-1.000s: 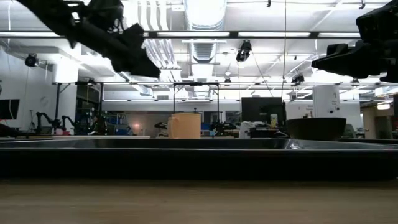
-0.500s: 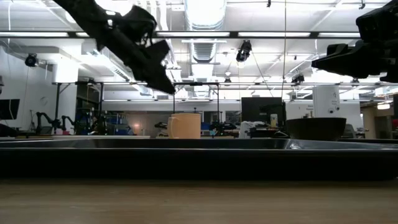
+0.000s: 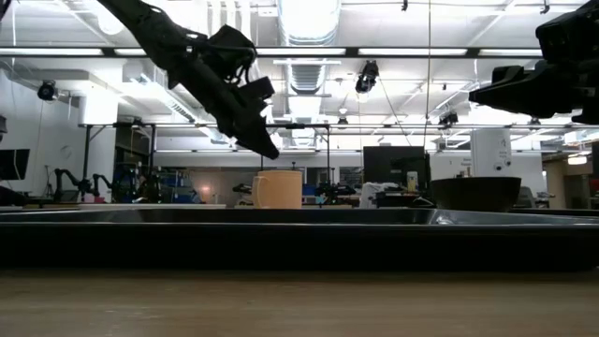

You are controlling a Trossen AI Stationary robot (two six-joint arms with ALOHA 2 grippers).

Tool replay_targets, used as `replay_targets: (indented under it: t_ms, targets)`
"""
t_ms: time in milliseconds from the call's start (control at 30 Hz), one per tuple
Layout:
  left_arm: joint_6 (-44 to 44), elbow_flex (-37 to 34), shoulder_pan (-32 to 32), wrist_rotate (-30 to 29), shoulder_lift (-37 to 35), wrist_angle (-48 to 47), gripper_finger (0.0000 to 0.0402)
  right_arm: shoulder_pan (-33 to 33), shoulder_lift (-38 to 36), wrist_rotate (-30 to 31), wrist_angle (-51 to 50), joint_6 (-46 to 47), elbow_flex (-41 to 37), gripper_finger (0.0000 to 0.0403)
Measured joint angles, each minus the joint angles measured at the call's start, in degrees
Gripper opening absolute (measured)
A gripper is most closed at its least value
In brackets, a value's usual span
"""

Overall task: Set up tray
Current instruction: Put the orange mug on the black serving tray

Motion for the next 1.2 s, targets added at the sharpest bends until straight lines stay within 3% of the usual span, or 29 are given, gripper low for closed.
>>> replay_targets:
  t_ms: [767, 1200]
  targets:
    - [-0.45, 0.04, 0.04, -0.01, 2.73, 3.06, 0.0099, 0.0, -0.02, 0.0, 0.0, -0.01, 0.0, 0.0068]
    - [-0.6, 2.19, 0.11, -0.03, 8.82, 3.04, 0.0099, -0.02, 0.0, 0.0, 0.0, 0.02, 0.0, 0.0068]
